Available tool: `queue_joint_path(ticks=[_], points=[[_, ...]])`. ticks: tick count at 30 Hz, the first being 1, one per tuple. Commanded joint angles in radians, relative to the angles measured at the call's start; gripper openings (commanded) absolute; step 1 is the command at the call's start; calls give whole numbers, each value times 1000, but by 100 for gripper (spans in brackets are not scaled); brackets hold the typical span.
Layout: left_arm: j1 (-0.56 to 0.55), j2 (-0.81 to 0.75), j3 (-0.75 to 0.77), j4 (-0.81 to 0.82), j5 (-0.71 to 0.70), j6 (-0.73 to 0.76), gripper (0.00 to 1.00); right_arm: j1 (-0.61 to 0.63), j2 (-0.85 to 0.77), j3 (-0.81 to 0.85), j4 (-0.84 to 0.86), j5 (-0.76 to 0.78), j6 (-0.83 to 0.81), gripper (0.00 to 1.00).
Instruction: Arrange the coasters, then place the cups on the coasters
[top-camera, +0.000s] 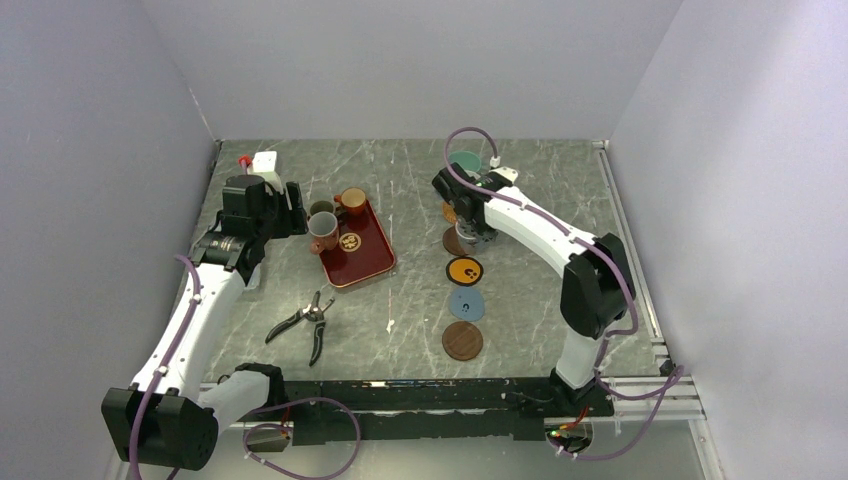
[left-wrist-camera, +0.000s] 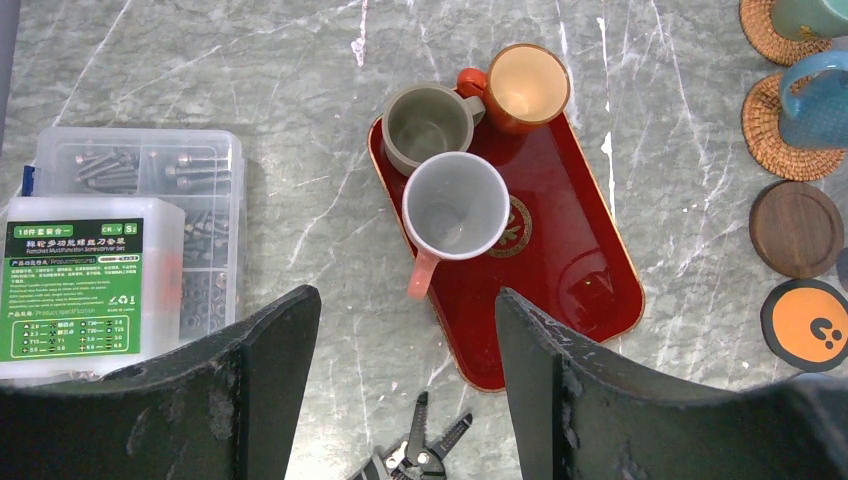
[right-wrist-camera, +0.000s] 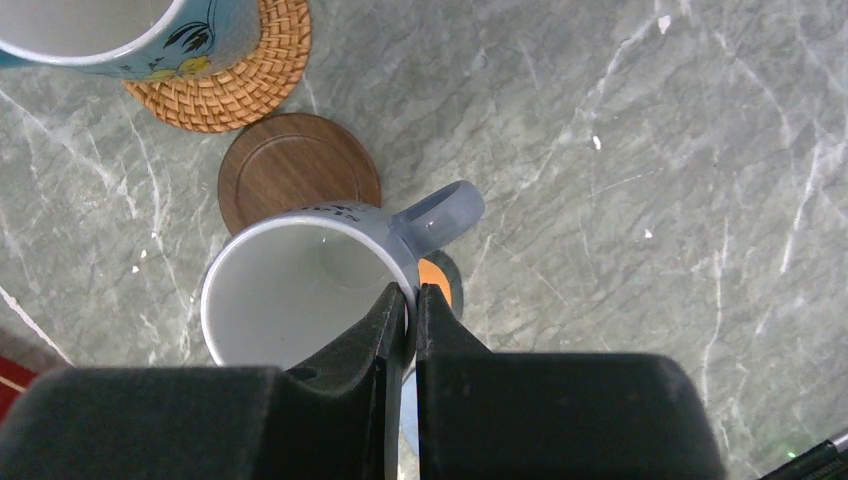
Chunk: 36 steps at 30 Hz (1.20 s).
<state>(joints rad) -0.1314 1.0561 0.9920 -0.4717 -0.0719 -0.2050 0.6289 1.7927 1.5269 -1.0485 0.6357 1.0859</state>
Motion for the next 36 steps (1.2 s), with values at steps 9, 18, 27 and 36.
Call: queue_joint_path(ticks=[9,18,27,36], points=[[-1,-13,7,28,13,-4,71,-24,19,10,165,11,58,0],[-1,-11,7,30,15,-4,71,-31,43,2,183,-2,67,0],[-1,-9,7,29,17,-4,71,-33,57,-17,201,-7,67,0],[-1,-9,7,30,17,-5,71,-35,61,-40,233,-13,50,0]])
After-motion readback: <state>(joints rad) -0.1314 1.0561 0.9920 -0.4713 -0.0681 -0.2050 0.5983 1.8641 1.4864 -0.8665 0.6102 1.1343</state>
